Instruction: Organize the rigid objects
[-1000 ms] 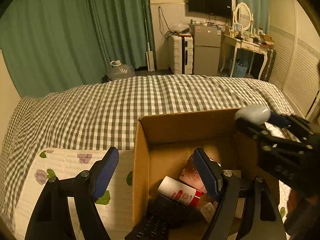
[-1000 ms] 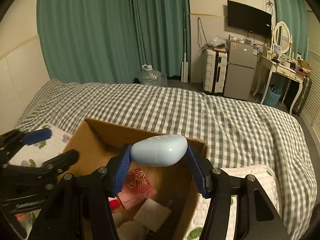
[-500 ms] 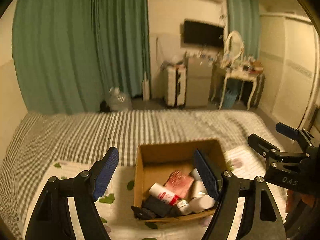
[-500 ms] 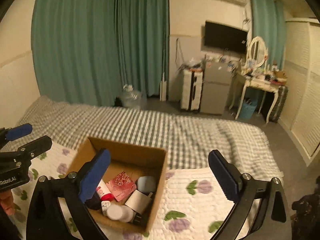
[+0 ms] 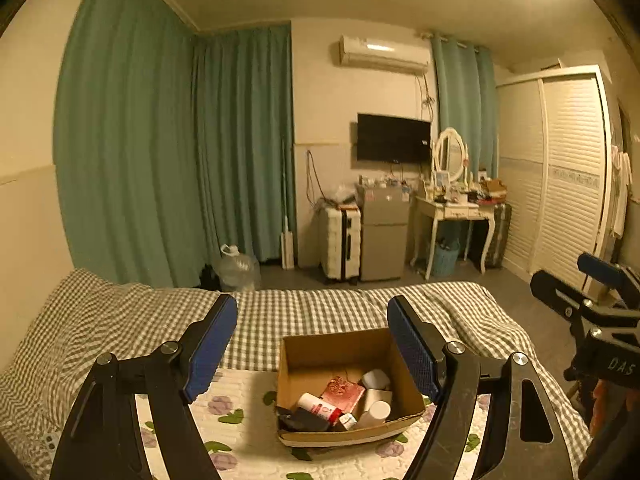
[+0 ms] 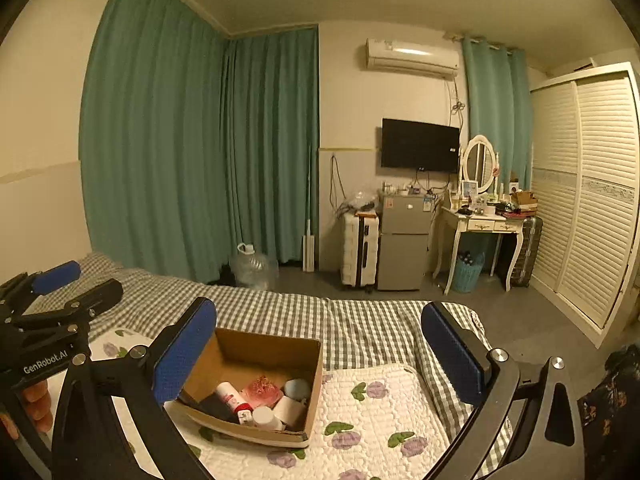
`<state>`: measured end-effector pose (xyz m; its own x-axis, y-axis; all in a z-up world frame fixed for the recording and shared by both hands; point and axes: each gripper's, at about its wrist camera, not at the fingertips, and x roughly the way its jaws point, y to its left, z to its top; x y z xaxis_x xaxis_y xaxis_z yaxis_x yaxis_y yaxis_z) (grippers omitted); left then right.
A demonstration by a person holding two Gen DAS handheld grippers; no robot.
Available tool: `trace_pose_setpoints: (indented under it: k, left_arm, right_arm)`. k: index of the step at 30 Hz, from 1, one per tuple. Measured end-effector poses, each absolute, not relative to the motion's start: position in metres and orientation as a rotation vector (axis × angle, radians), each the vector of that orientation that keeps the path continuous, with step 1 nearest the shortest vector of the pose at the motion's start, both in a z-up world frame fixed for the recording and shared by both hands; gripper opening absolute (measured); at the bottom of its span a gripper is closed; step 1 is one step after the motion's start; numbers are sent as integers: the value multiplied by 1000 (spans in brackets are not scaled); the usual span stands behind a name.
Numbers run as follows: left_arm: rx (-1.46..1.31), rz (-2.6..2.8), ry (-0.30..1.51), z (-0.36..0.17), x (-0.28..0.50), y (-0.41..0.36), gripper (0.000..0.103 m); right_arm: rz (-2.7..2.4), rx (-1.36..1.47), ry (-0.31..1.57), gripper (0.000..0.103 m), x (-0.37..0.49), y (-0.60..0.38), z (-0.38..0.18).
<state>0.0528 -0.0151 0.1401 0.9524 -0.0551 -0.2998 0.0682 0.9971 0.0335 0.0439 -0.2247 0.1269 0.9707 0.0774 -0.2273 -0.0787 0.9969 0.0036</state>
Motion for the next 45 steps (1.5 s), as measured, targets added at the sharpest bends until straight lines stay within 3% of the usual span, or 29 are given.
trace_pose_setpoints:
  k: [8,19,45]
  left_arm:
    - [16,-37,259,92,32,-2,80]
    - [35,-17,355,13,47,1,80]
    - [34,-23,409,0,48,4,80]
  right_arm:
    - [51,-29,228,103,37,-211,72]
    - [80,-40,306,103,58,-197,-17]
    - [39,-41,328,103,56,-196,-19]
